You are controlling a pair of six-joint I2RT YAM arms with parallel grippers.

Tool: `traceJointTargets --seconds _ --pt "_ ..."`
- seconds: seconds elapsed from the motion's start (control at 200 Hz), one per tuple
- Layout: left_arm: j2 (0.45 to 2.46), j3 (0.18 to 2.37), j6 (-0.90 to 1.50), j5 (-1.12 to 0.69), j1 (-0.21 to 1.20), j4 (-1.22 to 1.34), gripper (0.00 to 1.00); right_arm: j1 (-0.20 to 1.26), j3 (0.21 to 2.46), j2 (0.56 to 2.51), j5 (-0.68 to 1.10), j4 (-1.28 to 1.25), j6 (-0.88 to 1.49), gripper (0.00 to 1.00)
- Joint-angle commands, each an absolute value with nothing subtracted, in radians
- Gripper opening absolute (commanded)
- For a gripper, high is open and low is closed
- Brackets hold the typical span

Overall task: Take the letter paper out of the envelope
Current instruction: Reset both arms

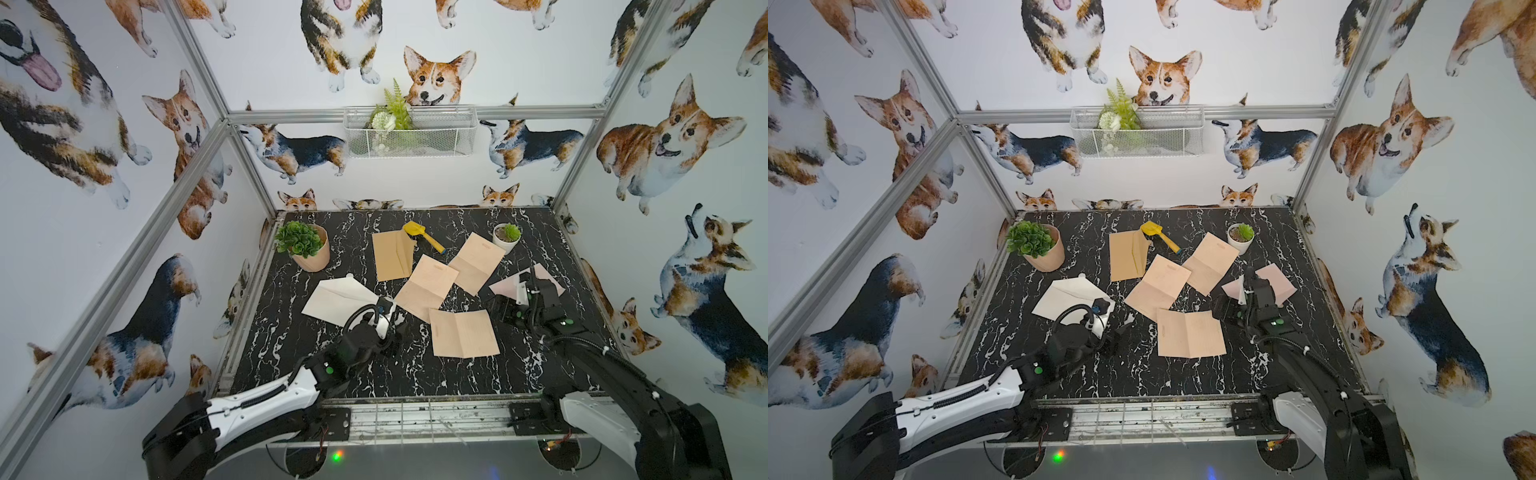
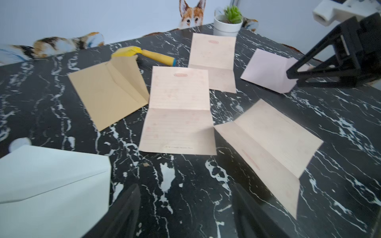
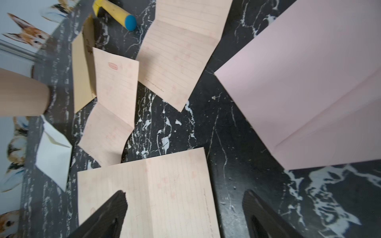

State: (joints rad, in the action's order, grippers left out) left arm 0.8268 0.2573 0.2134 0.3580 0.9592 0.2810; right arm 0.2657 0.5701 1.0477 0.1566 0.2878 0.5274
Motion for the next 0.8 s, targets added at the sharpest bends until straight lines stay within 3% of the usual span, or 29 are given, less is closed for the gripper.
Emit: traceJointTargets --seconds 0.0,0.12,0.285,0.476,0.536,0.666,0.796 --pt "0.749 0.225 0.227 0.533 0.951 0.247 0.81 0.264 0.681 1.106 -0.007 0.376 0.394 0.93" --pt "0.655 0.188 0.224 0.573 0.937 0.23 0.86 0.262 0.738 1.061 -0.162 0.298 0.272 0.98" --pt "0.599 0.151 0.23 0.634 0.923 0.222 0.9 0.206 0.63 0.997 -0.296 -0.053 0.064 1.0" --pt "0.635 0.132 0.214 0.628 0.92 0.277 0.9 0.004 0.509 1.209 -0.234 -0.256 0.235 1.0" --pt "0.672 0.138 0.209 0.626 0.92 0.29 0.9 -0.002 0.458 1.284 -0.277 -0.36 0.268 1.0" --pt "0.781 0.172 0.202 0.63 0.914 0.317 0.91 -0.002 0.459 1.308 -0.249 -0.39 0.283 0.93" --pt "0.917 0.24 0.141 0.704 0.901 0.326 0.95 0.002 0.465 1.317 -0.344 -0.387 0.286 0.94"
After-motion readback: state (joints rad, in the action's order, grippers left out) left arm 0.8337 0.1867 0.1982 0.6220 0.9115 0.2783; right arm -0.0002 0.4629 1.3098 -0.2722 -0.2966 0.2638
